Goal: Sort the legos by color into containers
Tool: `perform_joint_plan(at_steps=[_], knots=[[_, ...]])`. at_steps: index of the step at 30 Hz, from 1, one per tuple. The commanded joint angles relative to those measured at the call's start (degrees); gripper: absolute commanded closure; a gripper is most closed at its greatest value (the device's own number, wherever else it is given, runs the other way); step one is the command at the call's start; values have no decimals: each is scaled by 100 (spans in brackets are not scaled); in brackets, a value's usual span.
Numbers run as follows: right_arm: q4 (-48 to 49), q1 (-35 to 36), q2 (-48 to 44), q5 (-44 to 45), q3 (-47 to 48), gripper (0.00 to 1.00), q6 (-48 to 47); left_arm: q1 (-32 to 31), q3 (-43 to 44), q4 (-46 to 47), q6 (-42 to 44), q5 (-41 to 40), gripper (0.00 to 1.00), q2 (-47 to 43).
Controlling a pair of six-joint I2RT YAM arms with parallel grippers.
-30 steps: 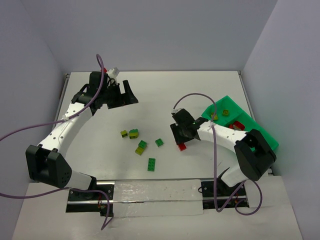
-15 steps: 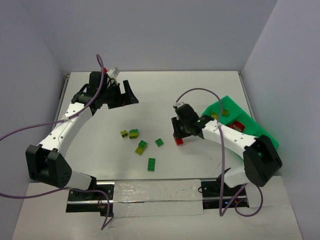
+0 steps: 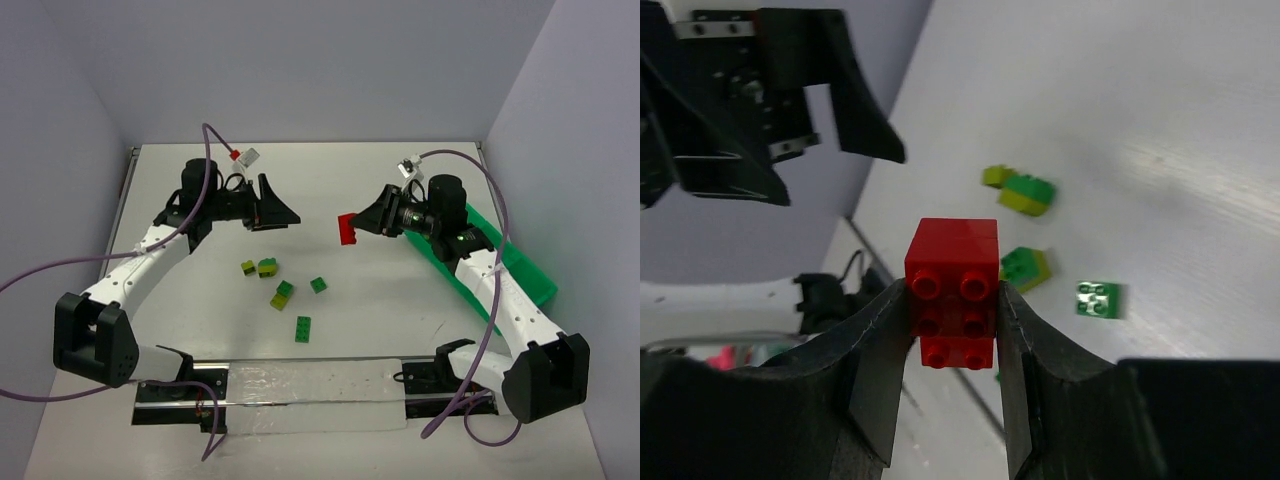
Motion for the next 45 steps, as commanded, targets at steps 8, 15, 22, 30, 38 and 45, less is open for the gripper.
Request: perform_joint_plan(at_steps=[8,15,22,30,38,45], knots=[[1377,-4,-279,-1463,45,97,1080,-699,381,1391,-621,857,3,97],[1965,72,-312,-1689,-92,97,1506,-917,409,1990,-1013,847,4,206],[2050,313,-251,-1825,65,96,1526,-1147,531,2489,-1330,918,7,392],[2067,392,-189,-1810,92,96,1526,-1299,533,2718,-1552,881,33,494],[1311,268,-269,-1400,165,97,1120,-1293,575,2357,-1324,805,100,438],[-576,-774,-662,25,390,96,65,-1100,546,1607,-817,532,100,211]])
